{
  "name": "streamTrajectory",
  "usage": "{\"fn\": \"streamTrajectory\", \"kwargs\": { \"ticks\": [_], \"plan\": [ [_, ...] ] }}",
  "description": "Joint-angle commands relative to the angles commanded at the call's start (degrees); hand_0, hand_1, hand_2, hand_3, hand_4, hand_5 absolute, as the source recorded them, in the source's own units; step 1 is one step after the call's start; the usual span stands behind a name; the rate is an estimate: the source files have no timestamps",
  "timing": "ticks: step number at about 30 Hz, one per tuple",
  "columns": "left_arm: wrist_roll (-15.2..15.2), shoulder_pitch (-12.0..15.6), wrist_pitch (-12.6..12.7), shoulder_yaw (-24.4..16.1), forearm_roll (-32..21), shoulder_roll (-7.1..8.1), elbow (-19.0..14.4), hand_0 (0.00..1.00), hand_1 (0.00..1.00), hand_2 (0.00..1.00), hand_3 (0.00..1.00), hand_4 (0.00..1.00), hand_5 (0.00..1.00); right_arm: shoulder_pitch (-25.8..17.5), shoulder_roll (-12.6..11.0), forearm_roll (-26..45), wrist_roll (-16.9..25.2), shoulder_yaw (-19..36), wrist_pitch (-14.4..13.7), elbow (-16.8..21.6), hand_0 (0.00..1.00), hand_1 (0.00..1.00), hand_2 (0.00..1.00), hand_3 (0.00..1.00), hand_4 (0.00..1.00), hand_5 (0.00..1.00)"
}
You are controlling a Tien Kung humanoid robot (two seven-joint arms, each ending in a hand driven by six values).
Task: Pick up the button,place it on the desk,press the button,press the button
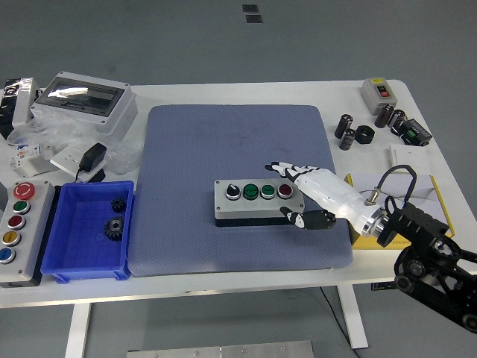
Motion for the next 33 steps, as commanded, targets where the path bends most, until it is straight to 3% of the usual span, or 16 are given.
{"fn": "streamTrajectory", "kwargs": {
  "ticks": [4,7,13,18,19,24,25,30,31,33],
  "plan": [
    [0.0,0.1,0.1,-0.1,-0.2,0.04,0.0,0.623,0.619,0.547,0.593,0.638,0.166,-4.0,-4.0,4.8,0.2,4.6,1.2,4.7,0.838,0.857,0.998,0.998,0.605,0.002],
    [0.2,0.4,0.2,-0.4,-0.1,0.01,0.0,0.623,0.619,0.548,0.594,0.634,0.158,-6.7,-6.3,9.2,-2.9,8.9,3.0,8.4,0.842,0.862,0.998,0.998,0.621,0.002],
    [0.2,0.2,0.3,-0.2,-0.4,0.05,0.0,0.623,0.619,0.547,0.593,0.635,0.151,-7.0,-7.8,14.7,-11.4,15.5,11.9,14.7,0.841,0.859,0.998,0.998,0.614,0.002],
    [0.2,0.0,0.4,0.3,-1.0,0.1,0.0,0.623,0.619,0.547,0.593,0.635,0.151,-5.7,-7.5,17.3,-17.1,15.7,19.0,15.7,0.841,0.859,0.998,0.998,0.614,0.002],
    [0.2,0.0,0.4,0.3,-1.0,0.11,0.0,0.623,0.619,0.547,0.592,0.636,0.151,-5.4,-7.4,17.4,-18.0,15.5,20.3,15.7,0.169,0.413,0.67,0.969,0.476,0.162],
    [0.3,0.0,0.4,0.4,-1.1,0.24,0.0,0.623,0.619,0.547,0.592,0.636,0.151,-3.8,-7.1,17.5,-20.4,13.9,25.1,15.1,0.169,0.413,0.67,0.969,0.476,0.162],
    [0.3,0.0,0.4,0.4,-1.1,0.28,0.0,0.623,0.619,0.547,0.592,0.64,0.148,-3.3,-7.0,17.4,-20.8,13.3,25.6,14.8,0.026,0.207,0.418,0.807,0.404,0.148],
    [0.3,0.0,0.5,0.4,-1.2,0.3,0.0,0.623,0.619,0.547,0.592,0.64,0.148,-1.9,-5.8,17.1,-21.3,11.6,26.1,13.2,0.026,0.207,0.418,0.807,0.404,0.148],
    [0.3,0.1,0.5,0.4,-1.2,0.27,0.0,0.623,0.619,0.546,0.592,0.641,0.146,-1.7,-5.5,17.0,-21.3,11.4,26.1,12.9,0.002,0.111,0.2,0.765,0.326,0.002],
    [0.3,0.1,0.5,0.4,-1.3,0.2,0.0,0.623,0.619,0.546,0.592,0.641,0.146,-1.4,-4.9,17.0,-21.2,11.2,26.0,12.2,0.002,0.111,0.2,0.765,0.326,0.002]
  ]
}}
